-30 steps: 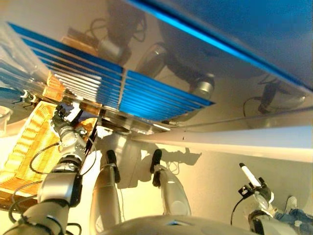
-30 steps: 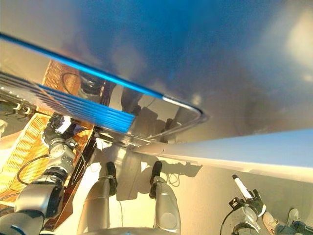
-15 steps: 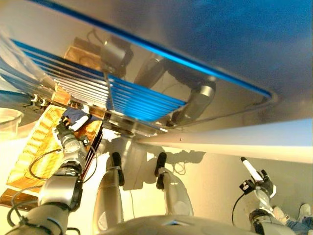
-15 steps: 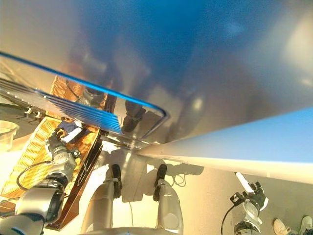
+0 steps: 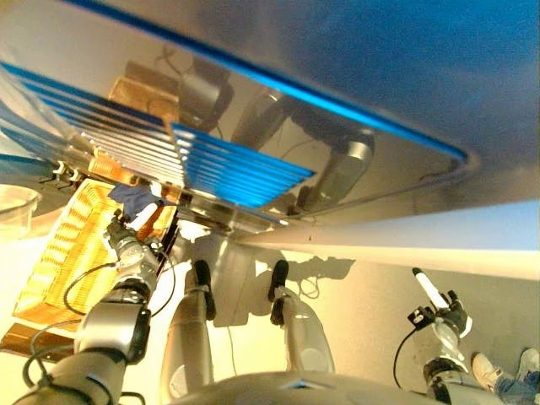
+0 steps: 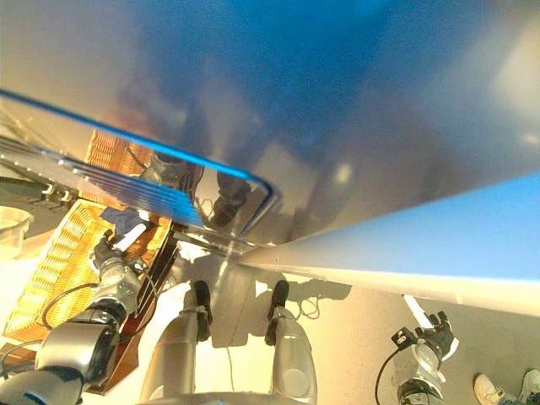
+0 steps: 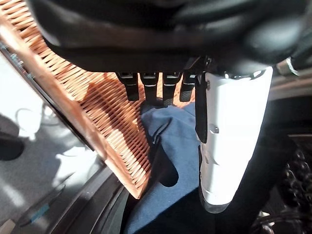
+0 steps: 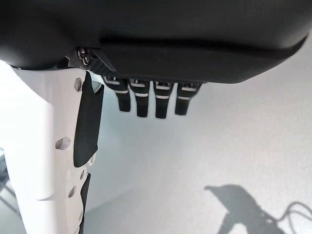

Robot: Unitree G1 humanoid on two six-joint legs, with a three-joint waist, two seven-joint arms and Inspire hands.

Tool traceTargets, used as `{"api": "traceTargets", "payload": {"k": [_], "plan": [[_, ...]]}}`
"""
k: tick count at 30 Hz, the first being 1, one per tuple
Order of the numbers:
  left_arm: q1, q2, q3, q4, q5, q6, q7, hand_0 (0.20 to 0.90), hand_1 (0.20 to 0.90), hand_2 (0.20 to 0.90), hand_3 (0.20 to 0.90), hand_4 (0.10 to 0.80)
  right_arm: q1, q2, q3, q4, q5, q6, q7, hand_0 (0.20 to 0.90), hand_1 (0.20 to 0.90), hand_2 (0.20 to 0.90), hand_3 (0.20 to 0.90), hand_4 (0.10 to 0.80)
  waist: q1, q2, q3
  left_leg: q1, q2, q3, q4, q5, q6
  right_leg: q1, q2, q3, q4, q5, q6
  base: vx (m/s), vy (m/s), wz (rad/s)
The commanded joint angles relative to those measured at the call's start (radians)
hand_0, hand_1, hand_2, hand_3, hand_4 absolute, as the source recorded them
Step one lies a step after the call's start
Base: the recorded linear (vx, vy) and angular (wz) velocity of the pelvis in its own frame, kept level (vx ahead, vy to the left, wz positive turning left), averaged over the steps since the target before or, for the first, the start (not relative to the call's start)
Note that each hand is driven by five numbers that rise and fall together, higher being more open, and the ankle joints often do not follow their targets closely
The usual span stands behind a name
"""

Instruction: Pick up the clothes and place them into the washing machine

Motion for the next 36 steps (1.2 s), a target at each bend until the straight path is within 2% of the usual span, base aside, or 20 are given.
{"api": "traceTargets", "payload": {"k": [1, 11, 18, 24, 25, 26, 28, 29, 36], "plan": [[-0.046, 0.007, 0.025, 0.021, -0.035, -0.075, -0.002, 0.9, 0.9, 0.9, 0.9, 0.8, 0.025, -0.079, -0.042, -0.041, -0.023, -0.084, -0.07, 0.9, 0.9, 0.9, 0.9, 0.8, 0.009, 0.02, 0.007, 0.066, 0.001, -0.061, -0.1, -0.019, -0.067, 0.028, 0.038, -0.026, 0.086, -0.063, -0.017, 0.0, 0.0, 0.0], [-0.076, -0.015, 0.017, -0.016, -0.086, -0.097, 0.001, 0.9, 0.9, 0.9, 0.9, 0.8, 0.014, -0.062, -0.025, -0.066, -0.017, -0.095, -0.09, 0.9, 0.9, 0.9, 0.9, 0.8, -0.005, -0.003, 0.009, 0.013, 0.005, -0.064, -0.054, -0.042, -0.058, -0.007, 0.042, -0.023, 0.098, -0.054, -0.013, 0.005, 0.003, 0.0], [-0.077, -0.056, 0.054, -0.164, -0.217, -0.172, -0.027, 0.9, 0.9, 0.9, 0.9, 0.8, 0.001, -0.037, -0.001, -0.096, 0.013, -0.122, -0.094, 0.9, 0.9, 0.9, 0.9, 0.8, -0.009, -0.018, 0.007, -0.042, 0.005, -0.075, 0.021, -0.085, -0.039, -0.04, 0.051, -0.007, 0.126, -0.054, -0.012, 0.015, 0.011, -0.02], [-0.057, -0.097, 0.076, -0.228, -0.273, -0.199, -0.046, 0.9, 0.9, 0.9, 0.9, 0.8, 0.01, -0.021, 0.008, -0.087, 0.038, -0.13, -0.084, 0.9, 0.9, 0.9, 0.9, 0.8, -0.009, -0.011, -0.01, -0.062, 0.002, -0.078, 0.045, -0.108, -0.03, -0.055, 0.055, -0.004, 0.137, -0.067, -0.016, 0.039, 0.028, 0.0], [-0.059, -0.103, 0.076, -0.228, -0.282, -0.2, -0.049, 0.829, 0.829, 0.829, 0.829, 0.749, 0.011, -0.02, 0.011, -0.086, 0.041, -0.129, -0.084, 0.9, 0.9, 0.9, 0.9, 0.8, -0.01, -0.012, -0.013, -0.062, 0.002, -0.078, 0.042, -0.108, -0.03, -0.055, 0.056, -0.003, 0.134, -0.067, -0.016, 0.033, 0.02, 0.01], [-0.062, -0.103, 0.075, -0.225, -0.283, -0.202, -0.048, 0.787, 0.787, 0.787, 0.787, 0.72, 0.009, -0.019, 0.014, -0.084, 0.04, -0.129, -0.083, 0.9, 0.9, 0.9, 0.9, 0.8, -0.011, -0.011, -0.017, -0.061, 0.001, -0.077, 0.04, -0.107, -0.03, -0.054, 0.056, -0.003, 0.13, -0.066, -0.016, 0.028, 0.018, -0.03], [-0.067, -0.108, 0.067, -0.227, -0.28, -0.202, -0.048, 0.241, 0.241, 0.241, 0.241, 0.329, 0.011, -0.023, 0.02, -0.085, 0.042, -0.127, -0.081, 0.9, 0.9, 0.9, 0.9, 0.8, -0.014, -0.01, -0.026, -0.063, 0.0, -0.079, 0.031, -0.104, -0.031, -0.056, 0.057, -0.002, 0.122, -0.066, -0.016, 0.021, 0.03, -0.03], [-0.068, -0.109, 0.066, -0.229, -0.284, -0.204, -0.046, 0.2, 0.2, 0.2, 0.2, 0.3, 0.009, -0.025, 0.02, -0.086, 0.041, -0.126, -0.083, 0.9, 0.9, 0.9, 0.9, 0.8, -0.014, -0.011, -0.029, -0.063, 0.0, -0.079, 0.028, -0.104, -0.031, -0.057, 0.058, -0.001, 0.12, -0.066, -0.016, 0.0, 0.0, 0.0], [-0.097, -0.105, 0.055, -0.227, -0.266, -0.203, -0.033, 0.2, 0.2, 0.2, 0.2, 0.3, 0.006, -0.029, 0.028, -0.087, 0.034, -0.126, -0.089, 0.9, 0.9, 0.9, 0.9, 0.8, -0.019, -0.022, -0.046, -0.068, 0.0, -0.081, 0.019, -0.102, -0.032, -0.06, 0.06, -0.001, 0.111, -0.057, -0.014, 0.003, 0.003, -0.02]]}}
